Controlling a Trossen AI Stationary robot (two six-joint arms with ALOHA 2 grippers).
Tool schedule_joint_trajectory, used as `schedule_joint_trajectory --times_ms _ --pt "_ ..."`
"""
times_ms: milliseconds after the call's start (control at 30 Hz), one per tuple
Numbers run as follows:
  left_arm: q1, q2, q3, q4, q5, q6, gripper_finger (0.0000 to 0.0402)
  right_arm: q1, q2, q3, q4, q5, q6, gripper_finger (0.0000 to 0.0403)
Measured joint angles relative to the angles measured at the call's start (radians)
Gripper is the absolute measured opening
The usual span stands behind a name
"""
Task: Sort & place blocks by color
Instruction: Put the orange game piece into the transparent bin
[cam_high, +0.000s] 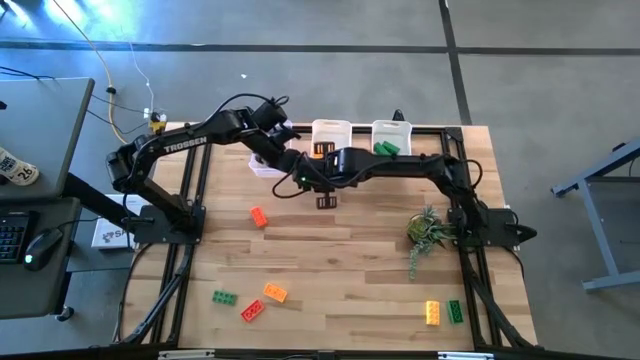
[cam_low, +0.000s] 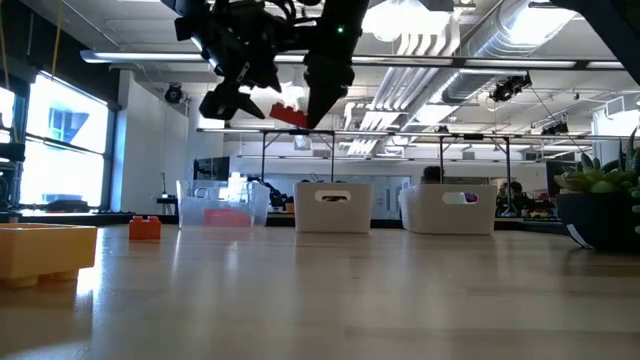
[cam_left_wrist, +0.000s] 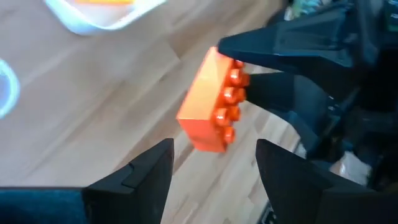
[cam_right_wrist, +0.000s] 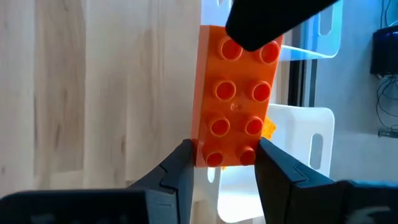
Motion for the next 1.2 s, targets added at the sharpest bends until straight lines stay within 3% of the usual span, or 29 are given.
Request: schedule_joint_trajectory --times_ms 300,767,1200 --pt "0.013 0.0 0.0 0.024 -0.007 -0.04 0.0216 -0.011 -0.005 0.0 0.093 -0.052 -0.036 0.0109" --pt "0.017 0.0 0.0 0.025 -0.001 -0.066 0.0209 -0.038 -0.005 0.0 0.13 -0.043 -0.049 0.0109" --pt "0.017 -0.001 0.0 0.026 -0.027 -0.001 0.0089 -0.051 -0.005 0.0 0.128 -0.04 -0.076 0.0108"
